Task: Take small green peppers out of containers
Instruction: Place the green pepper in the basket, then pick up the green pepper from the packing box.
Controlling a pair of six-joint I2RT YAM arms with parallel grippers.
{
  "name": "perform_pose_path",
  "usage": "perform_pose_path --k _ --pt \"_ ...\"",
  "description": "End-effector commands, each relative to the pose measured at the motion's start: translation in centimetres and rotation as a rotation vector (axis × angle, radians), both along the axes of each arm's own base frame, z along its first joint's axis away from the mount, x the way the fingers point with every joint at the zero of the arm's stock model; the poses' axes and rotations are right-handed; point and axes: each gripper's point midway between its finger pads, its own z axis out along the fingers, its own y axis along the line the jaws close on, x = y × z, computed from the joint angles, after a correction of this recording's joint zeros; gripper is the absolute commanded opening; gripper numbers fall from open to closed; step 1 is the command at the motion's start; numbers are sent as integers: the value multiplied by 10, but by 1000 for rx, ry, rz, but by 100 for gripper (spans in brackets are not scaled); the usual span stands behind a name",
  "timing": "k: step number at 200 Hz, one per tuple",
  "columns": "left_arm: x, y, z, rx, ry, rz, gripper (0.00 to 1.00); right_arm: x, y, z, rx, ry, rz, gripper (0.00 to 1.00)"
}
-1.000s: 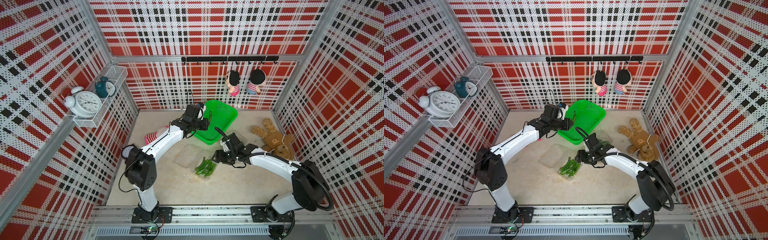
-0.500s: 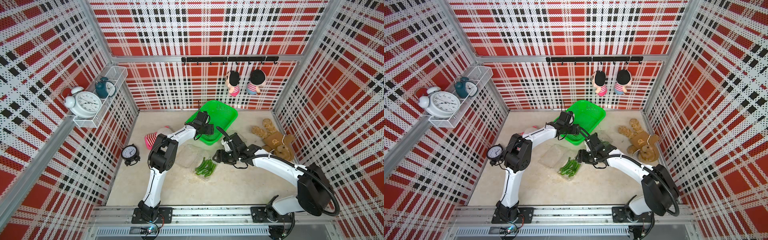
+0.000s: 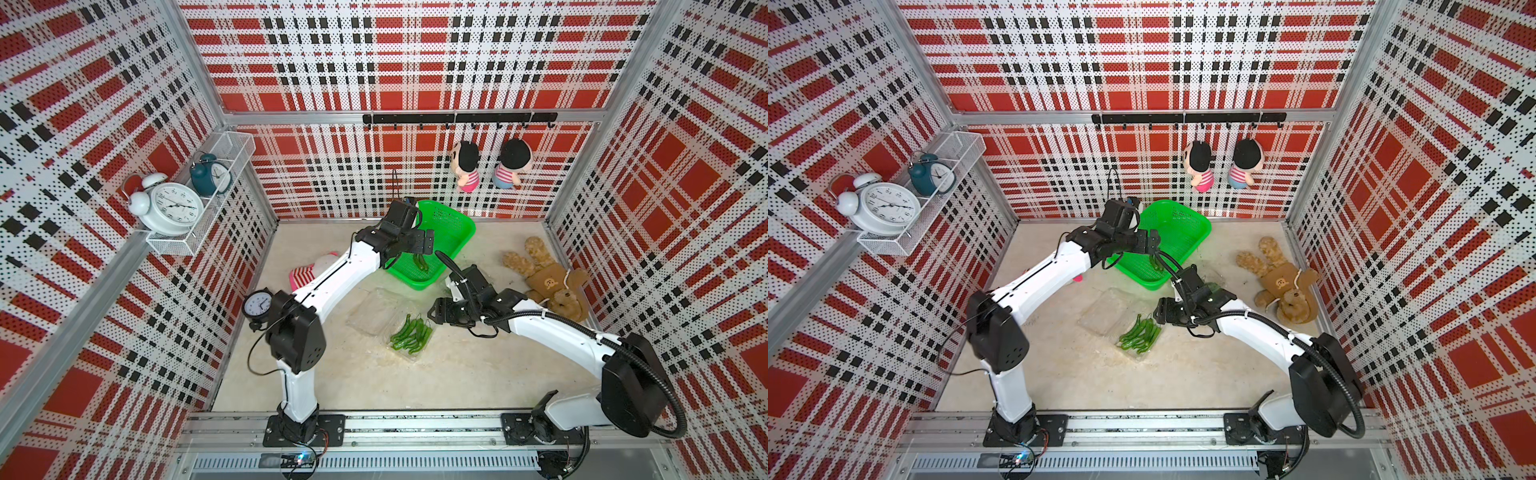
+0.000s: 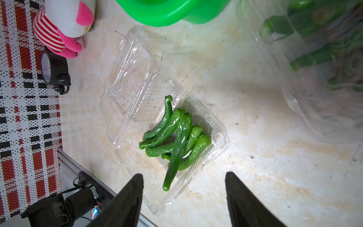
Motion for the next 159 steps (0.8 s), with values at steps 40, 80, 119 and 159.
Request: perform_pose_path --k 40,80,119,159 --pt "-161 10 -91 67 450 -43 90 21 -22 3 17 -48 -86 70" --pt "-196 3 -138 114 535 -62 79 23 -24 -1 14 -39 -88 70" --pt "-193 -3 -166 154 547 -84 66 11 -31 -8 25 -19 -108 70" --pt "-195 -18 -185 208 563 -155 54 1 -37 -13 35 -9 -125 70"
